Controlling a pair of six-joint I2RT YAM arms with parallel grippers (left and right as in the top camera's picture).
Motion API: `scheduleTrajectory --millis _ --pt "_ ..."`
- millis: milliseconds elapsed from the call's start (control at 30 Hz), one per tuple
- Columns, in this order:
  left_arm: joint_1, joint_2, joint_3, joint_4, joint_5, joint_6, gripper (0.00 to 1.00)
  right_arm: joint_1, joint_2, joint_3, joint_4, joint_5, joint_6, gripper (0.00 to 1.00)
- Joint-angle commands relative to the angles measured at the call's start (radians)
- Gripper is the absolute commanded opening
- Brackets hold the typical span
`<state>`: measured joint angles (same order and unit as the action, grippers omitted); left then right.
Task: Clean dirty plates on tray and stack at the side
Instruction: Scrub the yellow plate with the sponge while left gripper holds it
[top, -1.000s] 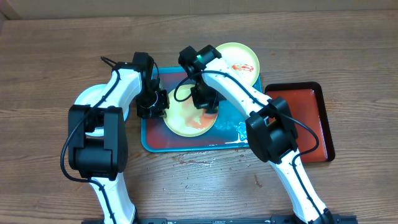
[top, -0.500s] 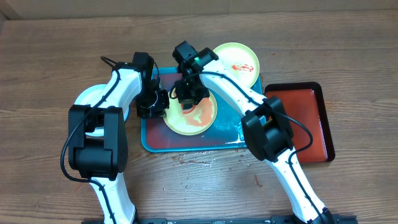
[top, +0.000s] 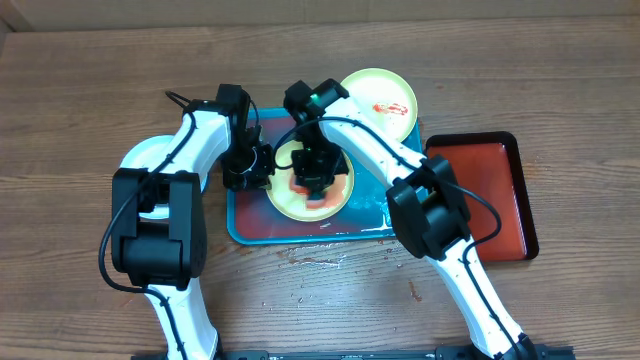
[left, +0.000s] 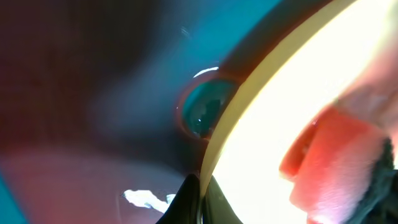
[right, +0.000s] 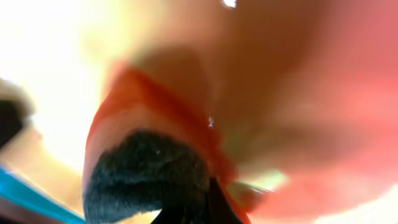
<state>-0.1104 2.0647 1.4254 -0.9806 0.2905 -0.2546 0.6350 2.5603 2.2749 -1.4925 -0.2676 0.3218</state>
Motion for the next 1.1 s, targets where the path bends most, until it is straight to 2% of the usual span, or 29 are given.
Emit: scheduleTrajectory --millis 0,233,433,533,733,933,1067 --pt "0.0 0.008 -0.005 -0.003 -0.006 0.016 0.04 -0.034 0.022 0.005 -0.041 0.332 0.068 0.04" --pt "0.0 0.008 -0.005 -0.007 -0.009 0.016 0.04 -0.034 0.02 0.005 -0.014 0.582 0.158 0.04" --pt "0.0 0.008 -0.005 -0.009 -0.018 0.024 0.04 -0.015 0.021 0.005 0.127 0.602 0.152 0.04" --pt "0.0 0.008 -0.005 -0.016 -0.032 0.024 0.04 -0.001 0.021 0.004 0.222 0.503 0.067 0.04" --pt "0.0 0.008 -0.005 -0.016 -0.031 0.024 0.04 0.021 0.04 0.003 0.309 0.126 -0.064 0.04" --pt "0.0 0.008 -0.005 -0.013 -0.031 0.023 0.04 0.04 0.042 0.002 0.248 -0.149 -0.151 0.04" --pt "0.0 0.008 -0.005 -0.013 -0.031 0.023 0.04 0.04 0.042 0.002 0.161 -0.183 -0.16 0.04"
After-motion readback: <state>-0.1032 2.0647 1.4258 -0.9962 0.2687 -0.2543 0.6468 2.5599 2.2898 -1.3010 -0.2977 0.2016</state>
